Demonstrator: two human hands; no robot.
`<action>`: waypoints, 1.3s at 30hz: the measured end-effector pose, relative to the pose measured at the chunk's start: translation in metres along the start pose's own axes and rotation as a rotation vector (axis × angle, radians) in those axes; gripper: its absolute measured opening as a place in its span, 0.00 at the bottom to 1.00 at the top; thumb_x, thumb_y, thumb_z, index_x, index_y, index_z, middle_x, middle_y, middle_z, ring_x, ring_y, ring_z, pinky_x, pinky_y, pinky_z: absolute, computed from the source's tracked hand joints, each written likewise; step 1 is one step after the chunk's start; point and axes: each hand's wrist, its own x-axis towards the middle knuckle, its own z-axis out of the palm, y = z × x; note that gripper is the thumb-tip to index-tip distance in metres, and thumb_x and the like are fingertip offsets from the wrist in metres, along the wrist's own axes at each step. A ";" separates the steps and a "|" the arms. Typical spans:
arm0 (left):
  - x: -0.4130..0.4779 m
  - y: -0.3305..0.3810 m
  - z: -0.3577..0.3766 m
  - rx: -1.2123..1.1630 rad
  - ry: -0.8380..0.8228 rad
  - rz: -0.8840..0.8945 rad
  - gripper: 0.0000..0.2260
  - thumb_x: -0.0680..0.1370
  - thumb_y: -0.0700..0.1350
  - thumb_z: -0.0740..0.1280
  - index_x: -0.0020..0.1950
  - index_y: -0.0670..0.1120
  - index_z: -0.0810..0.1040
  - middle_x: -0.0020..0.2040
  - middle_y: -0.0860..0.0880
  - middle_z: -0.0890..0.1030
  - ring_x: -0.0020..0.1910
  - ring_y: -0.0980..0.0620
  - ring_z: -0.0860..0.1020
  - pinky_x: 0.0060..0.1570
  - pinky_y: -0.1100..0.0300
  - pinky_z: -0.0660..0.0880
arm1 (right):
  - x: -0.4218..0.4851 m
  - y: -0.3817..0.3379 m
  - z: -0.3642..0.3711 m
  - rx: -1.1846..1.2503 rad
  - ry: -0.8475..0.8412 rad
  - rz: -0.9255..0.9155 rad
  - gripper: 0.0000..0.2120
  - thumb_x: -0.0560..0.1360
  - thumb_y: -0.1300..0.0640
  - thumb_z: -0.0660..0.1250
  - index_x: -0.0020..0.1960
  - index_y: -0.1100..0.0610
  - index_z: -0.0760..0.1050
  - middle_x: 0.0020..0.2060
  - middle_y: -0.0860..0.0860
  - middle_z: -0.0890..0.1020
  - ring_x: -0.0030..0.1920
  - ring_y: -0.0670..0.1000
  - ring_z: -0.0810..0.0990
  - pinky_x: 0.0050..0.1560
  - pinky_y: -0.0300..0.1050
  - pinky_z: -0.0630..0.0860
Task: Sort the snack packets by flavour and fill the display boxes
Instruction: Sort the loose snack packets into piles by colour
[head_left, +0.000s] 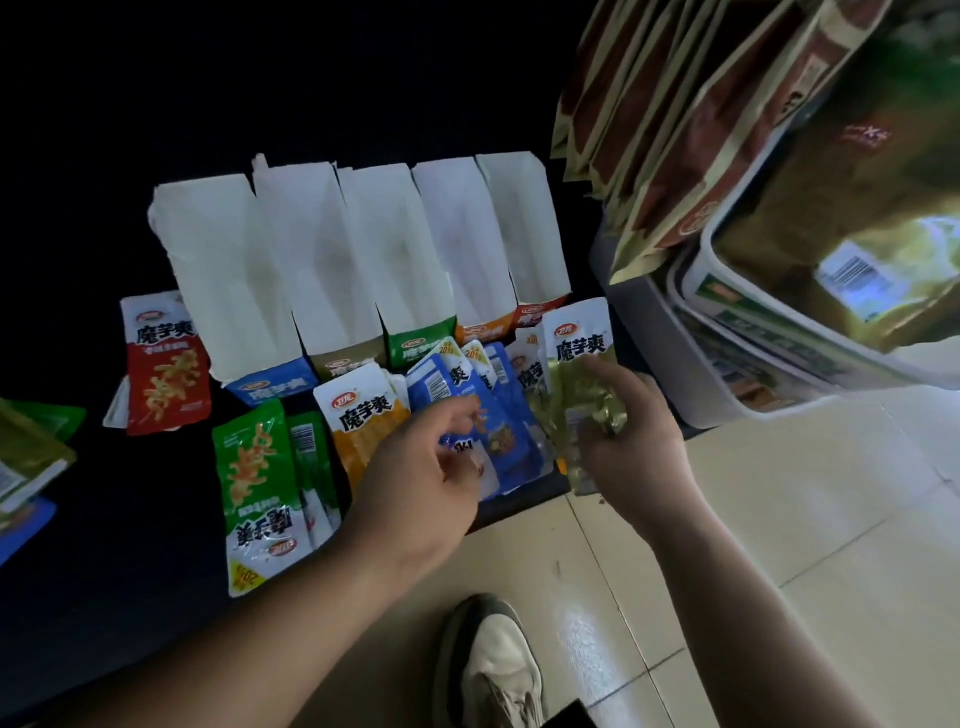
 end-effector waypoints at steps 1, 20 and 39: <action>0.000 -0.002 0.000 0.009 0.012 0.003 0.20 0.82 0.40 0.68 0.72 0.58 0.75 0.59 0.63 0.78 0.55 0.57 0.81 0.50 0.63 0.77 | 0.005 0.003 0.001 -0.036 -0.007 -0.025 0.27 0.76 0.67 0.69 0.71 0.45 0.75 0.66 0.47 0.74 0.62 0.46 0.74 0.59 0.49 0.79; 0.001 -0.015 -0.027 0.156 0.081 0.091 0.25 0.77 0.44 0.74 0.73 0.54 0.74 0.62 0.58 0.76 0.56 0.60 0.76 0.53 0.68 0.73 | 0.000 0.000 0.027 -0.297 0.199 -0.251 0.15 0.73 0.57 0.75 0.60 0.52 0.84 0.62 0.51 0.80 0.59 0.58 0.80 0.51 0.60 0.81; -0.089 -0.114 -0.192 0.097 0.291 -0.020 0.17 0.76 0.43 0.75 0.62 0.57 0.80 0.53 0.60 0.80 0.46 0.58 0.81 0.40 0.70 0.73 | -0.084 -0.162 0.192 0.004 -0.526 -0.263 0.11 0.75 0.57 0.76 0.54 0.44 0.84 0.43 0.36 0.86 0.47 0.37 0.84 0.48 0.34 0.80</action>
